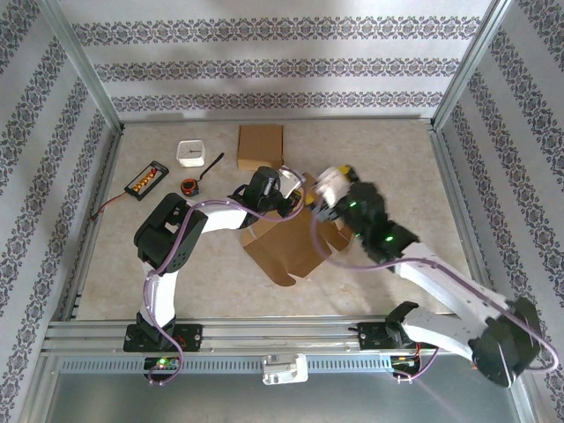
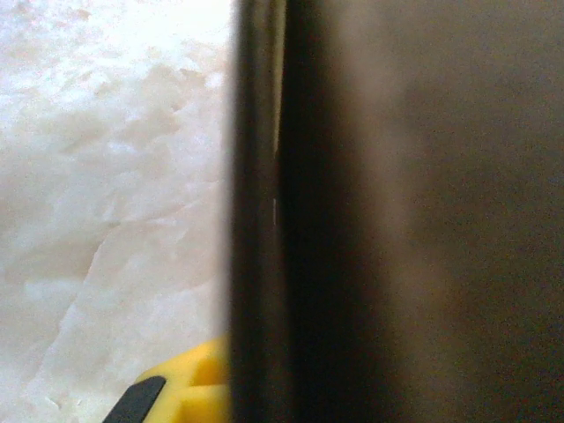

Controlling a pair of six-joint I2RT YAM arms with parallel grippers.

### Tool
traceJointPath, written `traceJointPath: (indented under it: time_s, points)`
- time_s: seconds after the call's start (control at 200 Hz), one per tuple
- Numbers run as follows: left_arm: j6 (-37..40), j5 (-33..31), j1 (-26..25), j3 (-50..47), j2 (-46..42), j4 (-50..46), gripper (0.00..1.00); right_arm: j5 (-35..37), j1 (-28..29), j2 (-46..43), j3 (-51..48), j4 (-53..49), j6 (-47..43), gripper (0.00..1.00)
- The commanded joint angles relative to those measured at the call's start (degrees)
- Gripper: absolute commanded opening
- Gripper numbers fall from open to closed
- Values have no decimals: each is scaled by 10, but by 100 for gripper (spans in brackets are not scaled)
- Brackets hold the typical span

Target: Fold the paper box

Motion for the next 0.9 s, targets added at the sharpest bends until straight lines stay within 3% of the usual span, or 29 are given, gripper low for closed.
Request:
traceJointPath:
  time_s: [0.0,0.16,0.35,0.4,0.485,0.605,0.725,0.764,0.854,0.894]
  points:
    - [3,9,-4,-12,-5,-19,0,-225,-99,35,68,-136,279,93]
    - [5,7,-4,-11,-7,-20,0,-364,-189,132,145,-236,405,86]
    - [3,13,-4,7,2,-33,0,-415,-192,214,169,-261,386,85]
    - [1,13,-4,11,3,-33,8,-411,-189,227,168,-260,380,82]
    - [-5,14,-4,19,6,-32,34,-403,-177,254,173,-261,366,69]
    - [-15,22,-4,30,16,-30,37,-387,-159,269,174,-261,343,57]
    - [-28,21,-5,43,26,-37,31,-391,-158,276,169,-254,330,47]
    - [-33,17,-6,45,29,-35,25,-394,-159,280,170,-255,328,46]
    - [-44,-14,-10,46,32,-33,1,-397,-159,287,172,-255,327,47]
    - [-49,-40,-15,42,30,-30,0,-392,-161,284,175,-256,327,51]
